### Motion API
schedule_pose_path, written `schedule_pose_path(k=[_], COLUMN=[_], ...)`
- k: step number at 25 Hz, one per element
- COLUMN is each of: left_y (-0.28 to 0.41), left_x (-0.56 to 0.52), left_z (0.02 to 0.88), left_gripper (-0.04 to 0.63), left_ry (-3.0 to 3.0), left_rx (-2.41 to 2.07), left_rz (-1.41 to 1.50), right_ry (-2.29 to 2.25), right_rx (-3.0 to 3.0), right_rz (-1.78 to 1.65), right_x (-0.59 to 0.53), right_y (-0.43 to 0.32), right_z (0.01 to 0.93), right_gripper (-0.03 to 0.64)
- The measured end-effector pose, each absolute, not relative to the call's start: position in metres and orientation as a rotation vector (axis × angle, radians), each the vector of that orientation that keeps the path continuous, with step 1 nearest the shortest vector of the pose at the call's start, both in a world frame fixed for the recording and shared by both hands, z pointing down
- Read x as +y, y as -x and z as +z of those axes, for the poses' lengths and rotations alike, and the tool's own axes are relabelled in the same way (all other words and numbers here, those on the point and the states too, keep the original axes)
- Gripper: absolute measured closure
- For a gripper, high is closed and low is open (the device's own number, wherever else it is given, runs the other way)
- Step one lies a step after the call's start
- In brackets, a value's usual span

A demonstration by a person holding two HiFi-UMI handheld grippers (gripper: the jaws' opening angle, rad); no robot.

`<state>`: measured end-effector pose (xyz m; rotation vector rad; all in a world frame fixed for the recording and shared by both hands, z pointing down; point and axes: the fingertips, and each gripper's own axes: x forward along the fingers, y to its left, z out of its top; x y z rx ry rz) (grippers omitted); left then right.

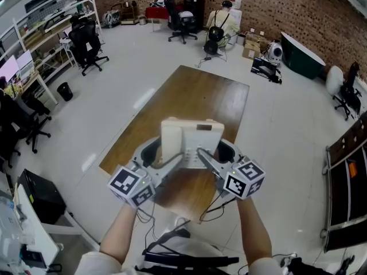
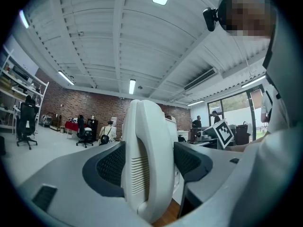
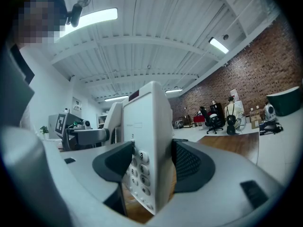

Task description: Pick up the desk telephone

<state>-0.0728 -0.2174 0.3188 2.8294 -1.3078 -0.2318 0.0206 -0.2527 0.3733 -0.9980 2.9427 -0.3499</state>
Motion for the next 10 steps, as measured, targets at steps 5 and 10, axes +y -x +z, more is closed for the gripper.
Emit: schedule_pose_path(k=[5,10], left_y=[0.073,0.072], left_x=[-0.216,-0.222], left_z=[0.317,0.309], left_gripper=[0.28,0.28], left_ry=[-2.83,-2.842], left_rx=[-1.305,-1.303], left_rz=[-0.248,-0.272], right_ry=[1.002,1.017], right_rx=[2.942,2.942], right_rz=[-0.353,-0.315], right_x=[-0.251,-0.257], right_y=[-0.021,-0.023], right_z=[0.372,0.361], right_gripper=[0.347,0.347])
